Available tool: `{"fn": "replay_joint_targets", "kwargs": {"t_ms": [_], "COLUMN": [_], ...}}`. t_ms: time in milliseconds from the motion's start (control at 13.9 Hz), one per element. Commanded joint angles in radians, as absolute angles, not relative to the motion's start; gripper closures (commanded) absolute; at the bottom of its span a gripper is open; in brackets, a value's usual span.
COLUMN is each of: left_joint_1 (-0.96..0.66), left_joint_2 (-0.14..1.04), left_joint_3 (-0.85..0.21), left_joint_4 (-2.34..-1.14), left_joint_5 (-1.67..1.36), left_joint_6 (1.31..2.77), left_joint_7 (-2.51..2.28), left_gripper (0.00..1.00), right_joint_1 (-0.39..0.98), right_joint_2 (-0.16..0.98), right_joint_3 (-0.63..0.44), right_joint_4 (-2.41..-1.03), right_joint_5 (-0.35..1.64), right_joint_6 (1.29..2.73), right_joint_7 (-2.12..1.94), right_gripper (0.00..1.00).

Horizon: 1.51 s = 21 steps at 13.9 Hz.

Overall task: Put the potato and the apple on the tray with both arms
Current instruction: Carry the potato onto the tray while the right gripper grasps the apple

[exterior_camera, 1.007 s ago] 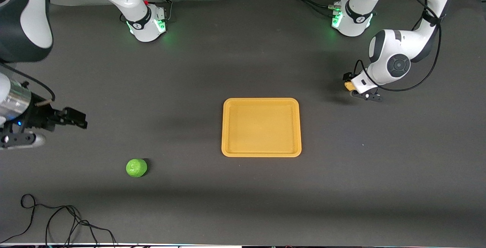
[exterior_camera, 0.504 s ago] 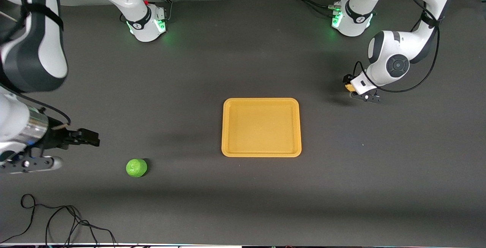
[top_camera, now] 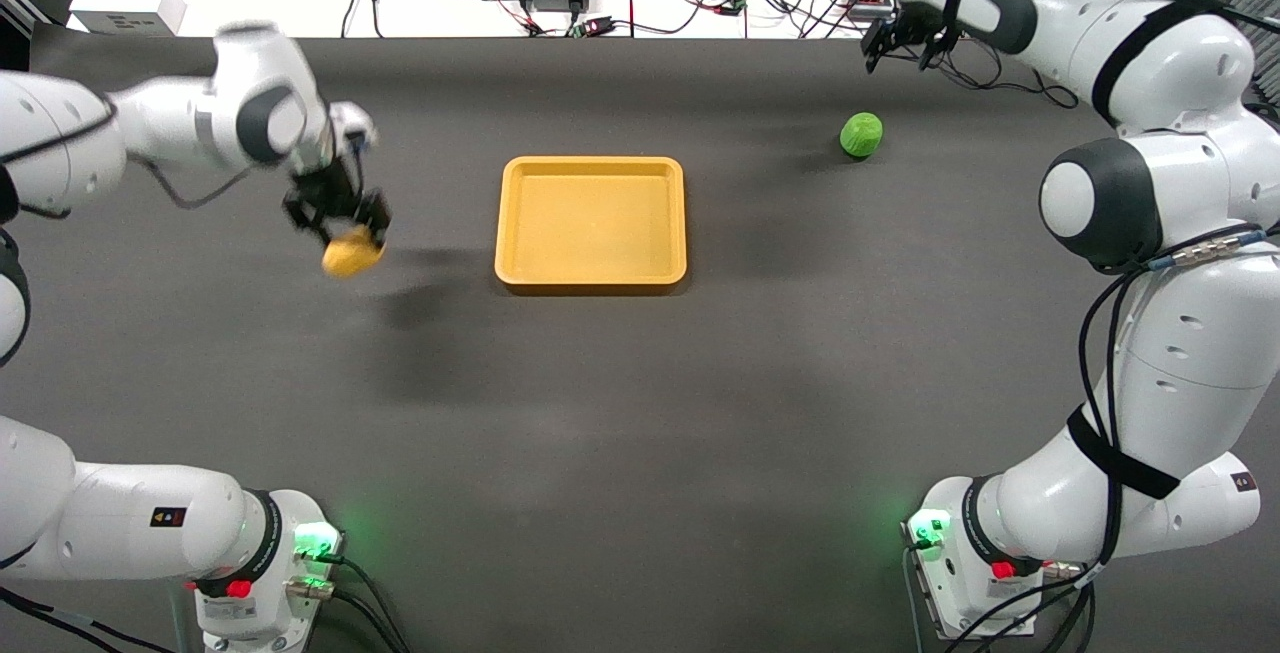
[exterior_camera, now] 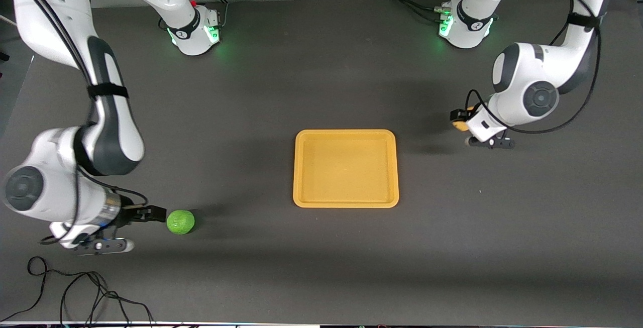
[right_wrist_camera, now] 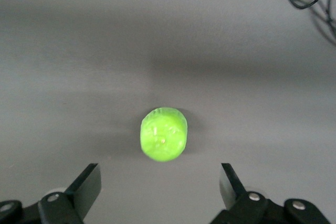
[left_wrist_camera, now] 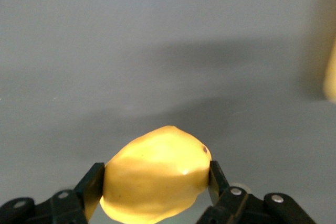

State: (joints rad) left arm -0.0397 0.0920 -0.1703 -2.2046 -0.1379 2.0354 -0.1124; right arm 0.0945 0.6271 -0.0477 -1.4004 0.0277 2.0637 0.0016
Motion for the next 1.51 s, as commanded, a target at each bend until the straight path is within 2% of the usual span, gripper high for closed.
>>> {"fn": "replay_joint_targets", "kwargs": {"t_ms": [0,144,288,719,791,863,935,1007,1223,1367,1439], "left_joint_1": [-0.125,-0.233,-0.319,-0.405,-0.406,-0.405,-0.405,-0.405,-0.403,-0.407,-0.407], "left_joint_2": [0.213,0.352,0.477,0.601,0.607,0.617,0.630,0.644,0.667,0.683,0.692], "left_joint_3": [-0.166,-0.164,-0.164,-0.158,-0.158,-0.158,-0.155,-0.155,-0.155,-0.155,-0.155], "left_joint_4": [-1.911,-1.730,-1.645,-1.641,-1.641,-1.643,-1.643,-1.643,-1.643,-1.643,-1.643], "left_joint_5": [-0.238,-0.235,-0.194,-0.123,-0.106,-0.089,-0.083,-0.062,-0.032,-0.002,0.009], "left_joint_6": [1.937,1.944,1.968,2.106,2.118,2.125,2.126,2.128,2.164,2.166,2.171], "left_joint_7": [-0.341,-0.717,-0.941,-1.187,-1.212,-1.227,-1.244,-1.252,-1.290,-1.295,-1.295], "left_gripper": [0.95,0.85,0.85,0.86,0.86,0.86,0.86,0.86,0.82,0.58,0.34], "right_joint_1": [0.094,0.094,0.094,0.094,0.095,0.095,0.097,0.100,0.103,0.103,0.106], "right_joint_2": [0.607,0.661,0.713,0.784,0.782,0.779,0.773,0.759,0.663,0.582,0.548], "right_joint_3": [-0.048,-0.048,-0.048,-0.048,-0.048,-0.048,-0.048,-0.048,-0.048,-0.049,-0.051], "right_joint_4": [-1.535,-1.549,-1.551,-1.557,-1.555,-1.555,-1.554,-1.551,-1.504,-1.465,-1.439], "right_joint_5": [0.051,0.081,0.092,0.094,0.092,0.092,0.092,0.092,0.092,0.087,0.081], "right_joint_6": [2.221,2.298,2.347,2.419,2.415,2.413,2.410,2.404,2.230,2.093,2.029], "right_joint_7": [-0.005,-0.006,-0.009,-0.014,-0.012,-0.012,-0.014,-0.014,-0.014,-0.015,-0.014], "right_gripper": [0.00,0.00,0.00,0.02,0.25,0.40,0.46,0.48,0.50,0.50,0.50]}}
